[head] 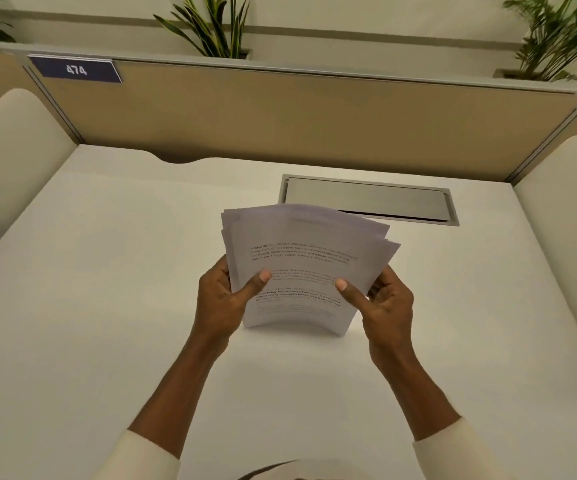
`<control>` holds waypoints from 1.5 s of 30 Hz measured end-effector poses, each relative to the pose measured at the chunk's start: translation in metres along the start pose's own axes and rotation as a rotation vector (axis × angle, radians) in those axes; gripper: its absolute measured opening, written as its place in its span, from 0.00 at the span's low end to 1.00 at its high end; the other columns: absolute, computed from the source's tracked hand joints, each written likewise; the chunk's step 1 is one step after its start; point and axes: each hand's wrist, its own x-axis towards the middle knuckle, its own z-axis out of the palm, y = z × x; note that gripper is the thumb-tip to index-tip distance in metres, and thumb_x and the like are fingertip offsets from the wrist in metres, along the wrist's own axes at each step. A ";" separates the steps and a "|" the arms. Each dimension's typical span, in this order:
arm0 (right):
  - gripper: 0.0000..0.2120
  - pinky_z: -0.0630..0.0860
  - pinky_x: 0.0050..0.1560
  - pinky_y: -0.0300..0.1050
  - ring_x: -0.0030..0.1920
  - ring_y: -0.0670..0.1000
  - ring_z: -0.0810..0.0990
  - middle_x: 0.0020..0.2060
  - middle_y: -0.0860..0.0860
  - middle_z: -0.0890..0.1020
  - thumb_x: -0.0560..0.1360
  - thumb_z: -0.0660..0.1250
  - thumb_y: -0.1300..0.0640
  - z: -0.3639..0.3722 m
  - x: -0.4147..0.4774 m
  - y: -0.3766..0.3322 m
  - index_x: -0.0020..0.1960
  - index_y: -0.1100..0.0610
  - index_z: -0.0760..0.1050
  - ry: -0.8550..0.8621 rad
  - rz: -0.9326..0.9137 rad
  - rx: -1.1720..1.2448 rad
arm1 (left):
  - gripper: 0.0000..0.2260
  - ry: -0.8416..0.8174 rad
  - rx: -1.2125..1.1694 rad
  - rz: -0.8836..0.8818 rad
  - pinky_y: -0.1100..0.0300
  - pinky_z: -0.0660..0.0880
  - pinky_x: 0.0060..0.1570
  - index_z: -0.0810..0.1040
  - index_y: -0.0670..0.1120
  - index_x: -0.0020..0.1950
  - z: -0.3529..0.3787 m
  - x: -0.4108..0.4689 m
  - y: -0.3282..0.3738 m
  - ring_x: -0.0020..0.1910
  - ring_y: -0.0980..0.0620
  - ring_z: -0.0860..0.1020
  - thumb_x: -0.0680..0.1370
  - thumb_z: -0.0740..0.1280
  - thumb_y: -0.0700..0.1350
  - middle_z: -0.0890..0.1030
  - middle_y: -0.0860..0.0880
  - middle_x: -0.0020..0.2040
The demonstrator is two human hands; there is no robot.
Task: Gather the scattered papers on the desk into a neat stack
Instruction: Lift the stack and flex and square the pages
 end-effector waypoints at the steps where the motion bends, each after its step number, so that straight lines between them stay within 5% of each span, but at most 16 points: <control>1: 0.19 0.86 0.55 0.46 0.57 0.55 0.87 0.58 0.48 0.89 0.73 0.80 0.53 0.001 0.000 -0.001 0.63 0.44 0.83 -0.004 -0.012 0.022 | 0.16 0.028 -0.027 0.009 0.63 0.85 0.50 0.86 0.57 0.62 0.004 -0.002 0.003 0.56 0.52 0.89 0.76 0.78 0.60 0.91 0.54 0.58; 7: 0.13 0.81 0.44 0.38 0.45 0.44 0.86 0.46 0.47 0.89 0.77 0.73 0.45 0.018 -0.001 -0.018 0.55 0.52 0.84 0.096 -0.065 0.138 | 0.35 0.218 -0.111 0.033 0.68 0.76 0.34 0.83 0.49 0.45 0.024 -0.001 0.039 0.36 0.61 0.82 0.71 0.64 0.81 0.85 0.57 0.38; 10: 0.20 0.77 0.39 0.32 0.41 0.41 0.82 0.41 0.43 0.86 0.78 0.70 0.37 0.026 0.000 -0.027 0.52 0.55 0.82 0.152 -0.113 0.131 | 0.36 0.317 -0.042 -0.020 0.69 0.74 0.29 0.82 0.55 0.36 0.031 0.005 0.057 0.29 0.59 0.80 0.68 0.56 0.86 0.82 0.56 0.31; 13: 0.34 0.73 0.35 0.33 0.36 0.40 0.77 0.35 0.43 0.80 0.75 0.64 0.24 0.033 0.002 -0.035 0.43 0.57 0.77 0.215 -0.116 0.089 | 0.32 0.396 0.008 -0.030 0.59 0.73 0.33 0.74 0.54 0.29 0.037 0.008 0.066 0.28 0.57 0.77 0.72 0.62 0.81 0.78 0.56 0.27; 15: 0.40 0.70 0.32 0.35 0.33 0.41 0.74 0.32 0.46 0.76 0.74 0.63 0.22 0.036 0.002 -0.038 0.41 0.63 0.71 0.272 -0.068 0.086 | 0.27 0.435 0.007 -0.040 0.55 0.73 0.35 0.74 0.52 0.30 0.040 0.008 0.063 0.31 0.53 0.78 0.76 0.68 0.72 0.78 0.55 0.28; 18: 0.29 0.69 0.30 0.34 0.30 0.41 0.74 0.29 0.43 0.75 0.79 0.66 0.33 0.037 0.005 -0.036 0.35 0.57 0.70 0.333 -0.030 0.089 | 0.23 0.478 -0.006 -0.077 0.54 0.73 0.36 0.74 0.50 0.30 0.043 0.007 0.058 0.32 0.51 0.77 0.75 0.71 0.65 0.78 0.55 0.28; 22: 0.32 0.71 0.33 0.34 0.34 0.41 0.76 0.33 0.52 0.79 0.79 0.65 0.29 0.032 0.004 -0.028 0.42 0.60 0.76 0.285 -0.044 0.101 | 0.27 0.431 0.023 -0.060 0.57 0.75 0.36 0.81 0.51 0.39 0.043 0.002 0.050 0.33 0.56 0.81 0.76 0.64 0.74 0.82 0.56 0.33; 25: 0.29 0.80 0.38 0.39 0.42 0.44 0.84 0.42 0.48 0.86 0.75 0.68 0.26 0.023 -0.001 -0.014 0.51 0.52 0.81 0.163 -0.025 0.061 | 0.30 0.262 0.014 0.022 0.54 0.82 0.42 0.85 0.55 0.57 0.038 -0.010 0.032 0.48 0.48 0.86 0.76 0.62 0.78 0.88 0.51 0.47; 28: 0.11 0.86 0.47 0.43 0.51 0.49 0.89 0.51 0.47 0.90 0.74 0.79 0.41 0.015 -0.007 0.005 0.55 0.40 0.83 0.059 0.008 0.004 | 0.31 0.188 0.020 0.057 0.52 0.87 0.49 0.82 0.54 0.65 0.031 -0.017 0.008 0.56 0.48 0.87 0.72 0.72 0.75 0.89 0.51 0.55; 31: 0.15 0.86 0.46 0.41 0.48 0.44 0.89 0.48 0.43 0.91 0.75 0.80 0.60 0.011 -0.009 0.021 0.50 0.38 0.86 0.070 0.056 -0.065 | 0.18 0.174 0.092 0.008 0.53 0.88 0.52 0.83 0.58 0.62 0.027 -0.020 -0.012 0.56 0.53 0.87 0.76 0.79 0.60 0.89 0.57 0.55; 35: 0.19 0.83 0.46 0.36 0.46 0.43 0.89 0.47 0.44 0.91 0.77 0.77 0.66 0.009 -0.006 0.023 0.47 0.39 0.87 0.070 0.083 -0.034 | 0.11 0.205 0.119 -0.073 0.47 0.88 0.56 0.85 0.59 0.54 0.025 -0.018 -0.026 0.52 0.56 0.88 0.79 0.79 0.43 0.90 0.59 0.51; 40: 0.17 0.85 0.48 0.39 0.50 0.48 0.89 0.50 0.45 0.91 0.73 0.80 0.62 0.004 -0.003 0.009 0.50 0.39 0.87 0.063 0.025 -0.022 | 0.13 0.177 0.056 0.027 0.61 0.86 0.51 0.85 0.61 0.56 0.024 -0.014 -0.013 0.53 0.56 0.88 0.75 0.82 0.47 0.90 0.57 0.53; 45: 0.09 0.82 0.49 0.40 0.49 0.48 0.86 0.48 0.48 0.89 0.75 0.76 0.50 0.003 -0.004 -0.009 0.54 0.48 0.85 0.056 -0.076 0.076 | 0.28 0.212 -0.132 0.080 0.62 0.82 0.48 0.83 0.49 0.60 0.028 -0.015 0.014 0.52 0.53 0.86 0.73 0.75 0.70 0.89 0.51 0.52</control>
